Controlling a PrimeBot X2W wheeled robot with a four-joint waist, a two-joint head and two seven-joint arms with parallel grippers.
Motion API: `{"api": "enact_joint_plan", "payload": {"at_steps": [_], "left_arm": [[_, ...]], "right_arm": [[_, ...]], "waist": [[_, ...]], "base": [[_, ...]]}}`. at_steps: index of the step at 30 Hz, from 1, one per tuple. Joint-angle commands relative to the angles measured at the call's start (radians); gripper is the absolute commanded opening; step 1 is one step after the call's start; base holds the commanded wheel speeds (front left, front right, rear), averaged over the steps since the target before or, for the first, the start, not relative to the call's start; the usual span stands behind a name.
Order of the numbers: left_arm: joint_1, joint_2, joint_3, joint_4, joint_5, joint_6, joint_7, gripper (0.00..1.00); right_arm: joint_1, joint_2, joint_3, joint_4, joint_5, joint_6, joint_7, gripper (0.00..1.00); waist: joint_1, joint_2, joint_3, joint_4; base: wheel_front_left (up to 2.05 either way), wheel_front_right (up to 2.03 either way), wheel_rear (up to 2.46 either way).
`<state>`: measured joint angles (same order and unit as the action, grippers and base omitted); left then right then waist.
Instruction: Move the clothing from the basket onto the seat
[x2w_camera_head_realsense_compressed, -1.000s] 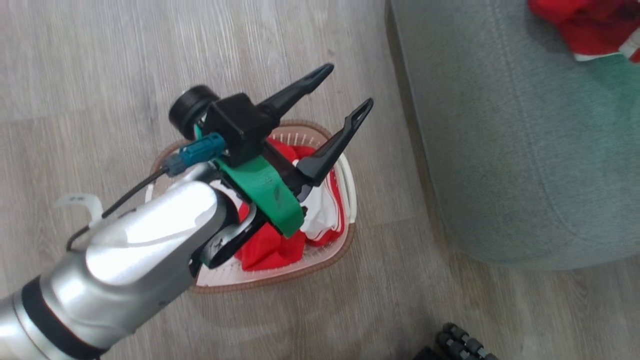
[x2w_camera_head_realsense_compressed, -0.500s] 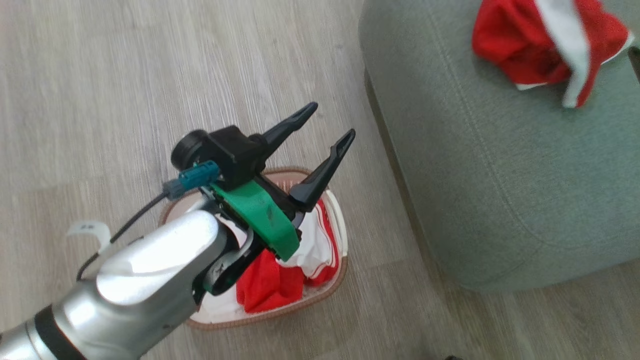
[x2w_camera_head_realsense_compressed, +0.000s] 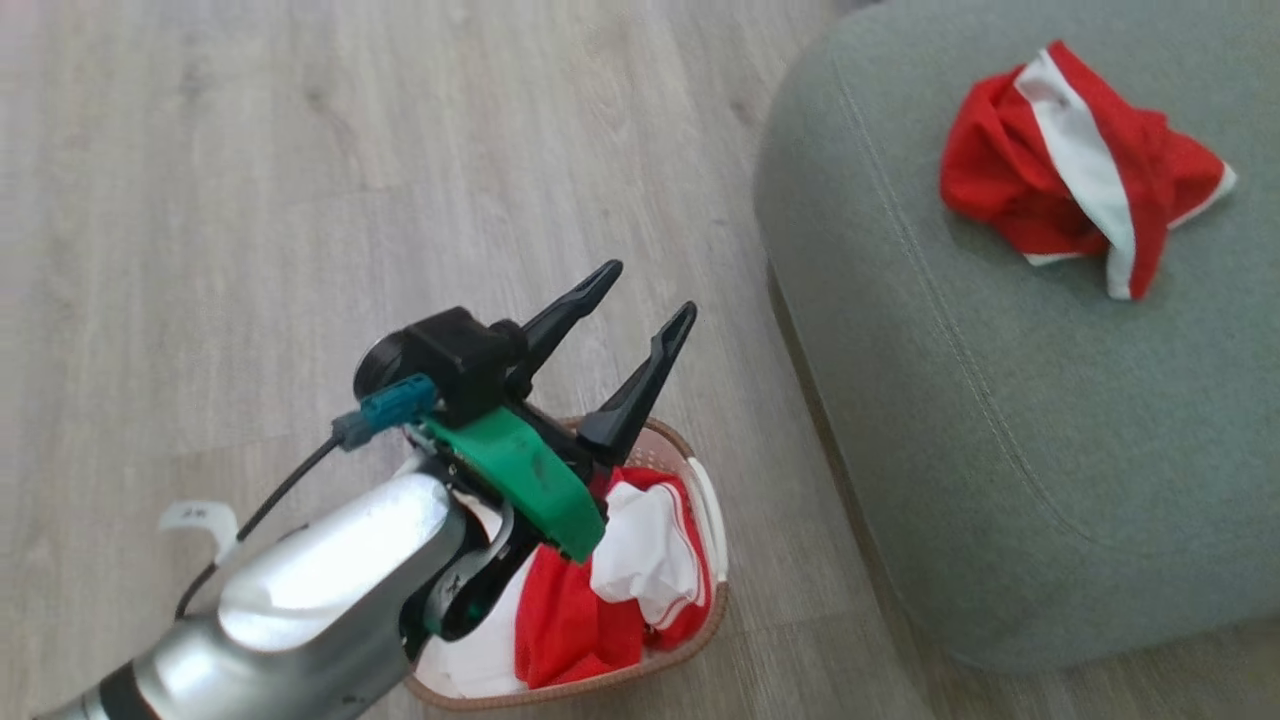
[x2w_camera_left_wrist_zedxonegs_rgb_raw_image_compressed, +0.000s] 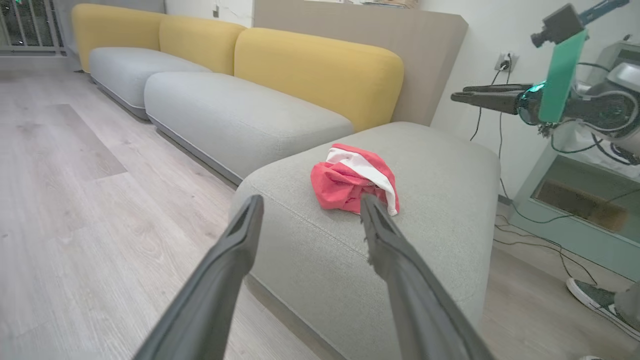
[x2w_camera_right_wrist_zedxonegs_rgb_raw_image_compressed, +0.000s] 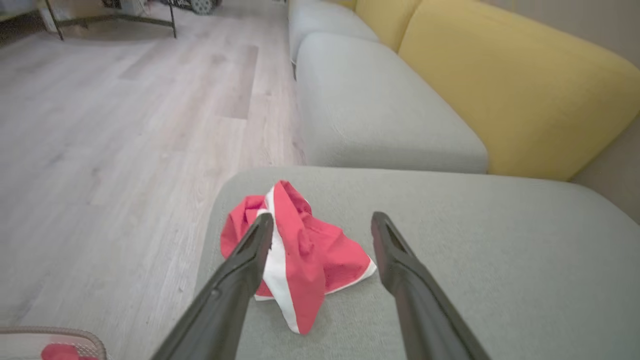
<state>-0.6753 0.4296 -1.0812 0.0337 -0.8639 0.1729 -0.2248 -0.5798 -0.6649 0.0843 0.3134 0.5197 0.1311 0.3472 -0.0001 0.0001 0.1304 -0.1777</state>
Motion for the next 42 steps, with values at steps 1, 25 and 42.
{"api": "enact_joint_plan", "payload": {"at_steps": [1, 25, 42], "left_arm": [[-0.013, 0.019, 0.059, -0.022, -0.01, 0.009, -0.013, 1.0], [0.205, 0.078, 0.261, -0.043, 0.022, 0.095, -0.037, 1.0], [0.485, 0.029, 0.556, -0.081, 0.17, 0.077, -0.037, 1.0]], "right_arm": [[0.041, -0.023, -0.046, -0.089, 0.0, 0.0, -0.027, 1.0], [0.499, 0.314, -0.246, -0.441, -0.138, 0.0, -0.286, 1.0], [0.669, 0.476, -0.187, -0.398, -0.161, 0.0, -0.473, 1.0]], "waist": [[0.0001, -0.0001, -0.037, 0.038], [0.0001, -0.0001, -0.128, 0.245], [0.0001, -0.0001, -0.145, 0.301]], "base": [[0.0, 0.0, 0.0], [0.0, 0.0, 0.0], [0.0, 0.0, 0.0]]}}
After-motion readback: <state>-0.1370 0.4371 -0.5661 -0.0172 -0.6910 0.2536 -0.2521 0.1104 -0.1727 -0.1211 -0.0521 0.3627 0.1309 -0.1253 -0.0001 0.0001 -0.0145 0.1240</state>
